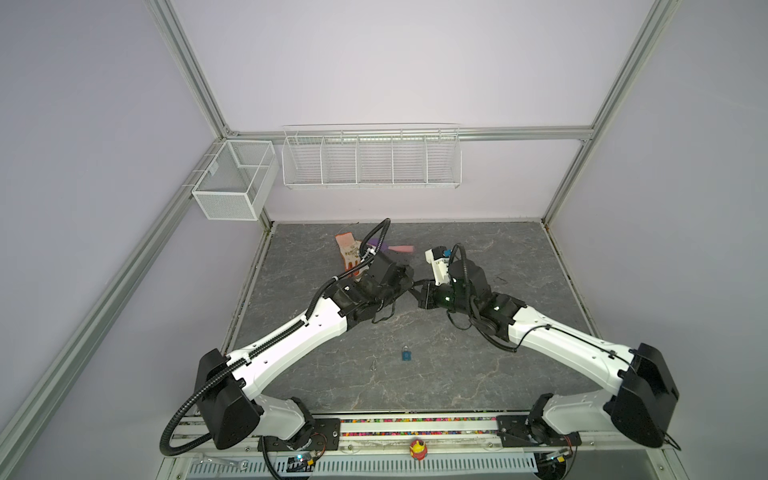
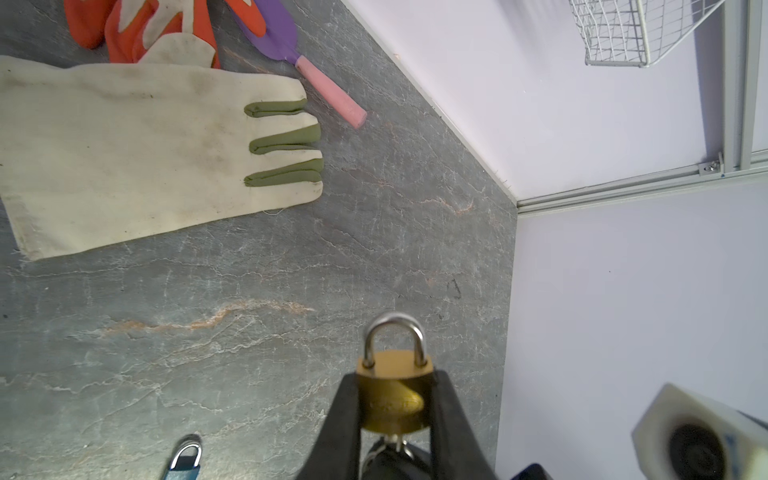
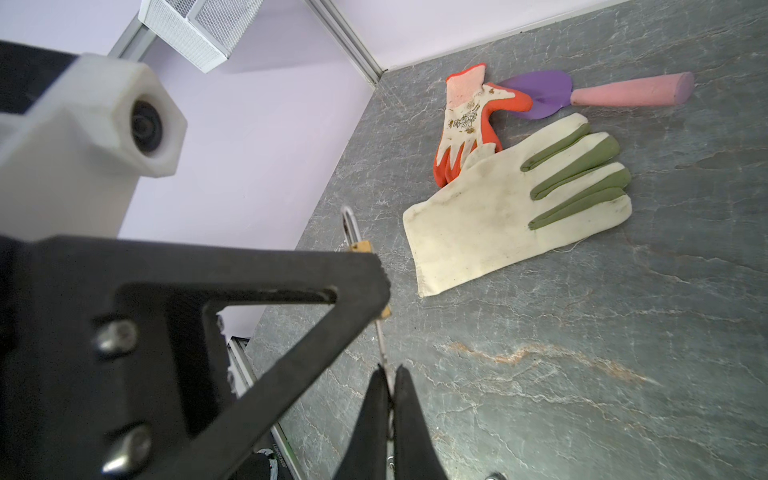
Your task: Unlock with the key
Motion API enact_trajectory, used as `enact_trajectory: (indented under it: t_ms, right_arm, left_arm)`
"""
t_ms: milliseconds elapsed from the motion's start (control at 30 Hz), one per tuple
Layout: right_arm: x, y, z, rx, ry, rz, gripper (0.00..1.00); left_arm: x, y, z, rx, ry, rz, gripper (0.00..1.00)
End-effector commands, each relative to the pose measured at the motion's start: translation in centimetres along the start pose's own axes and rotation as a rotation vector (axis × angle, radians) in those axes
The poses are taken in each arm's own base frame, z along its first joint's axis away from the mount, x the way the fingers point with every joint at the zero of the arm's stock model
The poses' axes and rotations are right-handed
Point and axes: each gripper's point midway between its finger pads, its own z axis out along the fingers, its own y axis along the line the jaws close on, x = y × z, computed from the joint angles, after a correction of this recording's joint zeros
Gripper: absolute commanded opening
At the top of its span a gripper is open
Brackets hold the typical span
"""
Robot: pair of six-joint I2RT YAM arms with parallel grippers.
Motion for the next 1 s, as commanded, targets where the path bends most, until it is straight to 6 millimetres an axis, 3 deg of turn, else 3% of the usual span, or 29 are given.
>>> enact_trajectory:
  t_ms: [0, 100, 300, 500, 633, 733, 833, 967]
  right_arm:
    - [-1.1, 1.1, 0.1, -0.031, -0.020, -0.028, 0.06]
    - [-2.2, 1.6, -0.7, -0.062, -0.037, -0.014, 0.06]
    - [-3.7, 2.8, -1.4, -0.104, -0.047, -0.019, 0.06]
    - [-3.1, 2.6, -0.4, -0.080, -0.047, -0.024, 0.06]
    - [-4.2, 3.1, -0.5, -0.089, -0.091, -0.037, 0.06]
    - [-3.8, 3.7, -0.3, -0.113, -0.089, -0.050, 0.06]
    - [-3.7, 3.3, -0.5, -0.041, -0.106, -0.092, 0.06]
    - [-4.7, 2.1, -1.1, 0.035, -0.173, -0.128, 0.06]
  left_arm:
    - [1.1, 0.1, -0.1, -0.009, 0.045, 0.067, 0.00]
    - [1.6, 1.3, 0.1, -0.048, 0.060, 0.107, 0.00]
    - [2.3, 1.9, 0.3, -0.057, 0.088, 0.134, 0.00]
    - [2.9, 0.3, -0.3, 0.008, 0.121, 0.109, 0.00]
    - [3.5, 1.1, -0.1, -0.070, 0.148, 0.155, 0.00]
    - [3.7, 0.4, 0.3, -0.006, 0.152, 0.105, 0.00]
    - [4.0, -0.8, 0.0, 0.043, 0.177, 0.068, 0.00]
    - [4.1, -0.6, -0.6, 0.034, 0.195, 0.070, 0.00]
